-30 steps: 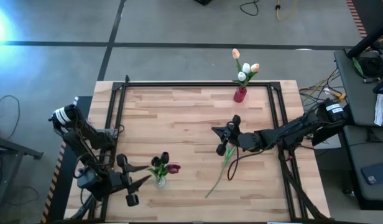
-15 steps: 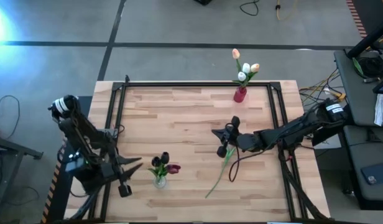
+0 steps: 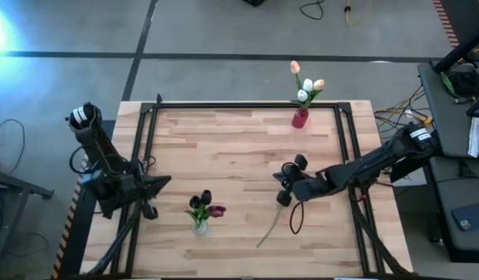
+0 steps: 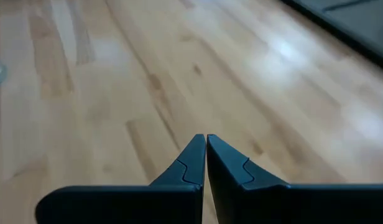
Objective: Sort flowers into vase by color
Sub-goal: Put the red flower into the transparent vase
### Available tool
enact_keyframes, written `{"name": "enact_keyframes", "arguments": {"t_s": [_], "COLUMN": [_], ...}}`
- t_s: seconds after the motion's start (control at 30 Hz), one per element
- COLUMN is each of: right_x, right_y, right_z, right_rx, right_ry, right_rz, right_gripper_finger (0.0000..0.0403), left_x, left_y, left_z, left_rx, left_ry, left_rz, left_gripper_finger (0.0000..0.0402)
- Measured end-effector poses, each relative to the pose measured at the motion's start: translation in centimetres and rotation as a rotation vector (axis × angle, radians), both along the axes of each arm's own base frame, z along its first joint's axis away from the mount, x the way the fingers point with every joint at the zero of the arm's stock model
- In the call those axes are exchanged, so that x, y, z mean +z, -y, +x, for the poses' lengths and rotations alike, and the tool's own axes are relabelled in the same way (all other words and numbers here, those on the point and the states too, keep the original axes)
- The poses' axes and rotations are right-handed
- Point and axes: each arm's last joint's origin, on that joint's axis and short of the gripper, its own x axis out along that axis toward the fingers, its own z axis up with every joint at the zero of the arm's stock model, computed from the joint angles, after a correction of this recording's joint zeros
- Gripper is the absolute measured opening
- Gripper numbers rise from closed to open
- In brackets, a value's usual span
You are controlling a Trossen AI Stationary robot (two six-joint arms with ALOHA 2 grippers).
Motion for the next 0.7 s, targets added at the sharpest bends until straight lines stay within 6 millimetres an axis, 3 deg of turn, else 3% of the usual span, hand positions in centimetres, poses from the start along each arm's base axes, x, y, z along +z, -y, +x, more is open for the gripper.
{"name": "enact_keyframes", "arguments": {"t_s": [0.27, 0.7], "right_x": [-0.3, -1.5], "right_y": [-1.6, -2.7], "right_z": [-0.9, -2.8], "right_rx": [-0.019, -0.172], "right_ry": [-0.023, -0.138], "right_rz": [0.182, 0.423], "right_gripper_finger": [0.0038, 0.0169], "left_x": [-1.1, -3.1], "left_y": [-0.7, -0.1], "left_z": [-0.3, -0.1], "left_rx": [-0.008, -0.076], "left_ry": [0.002, 0.011], "left_rz": [0.008, 0.086], "left_gripper_finger": [0.0, 0.0]}}
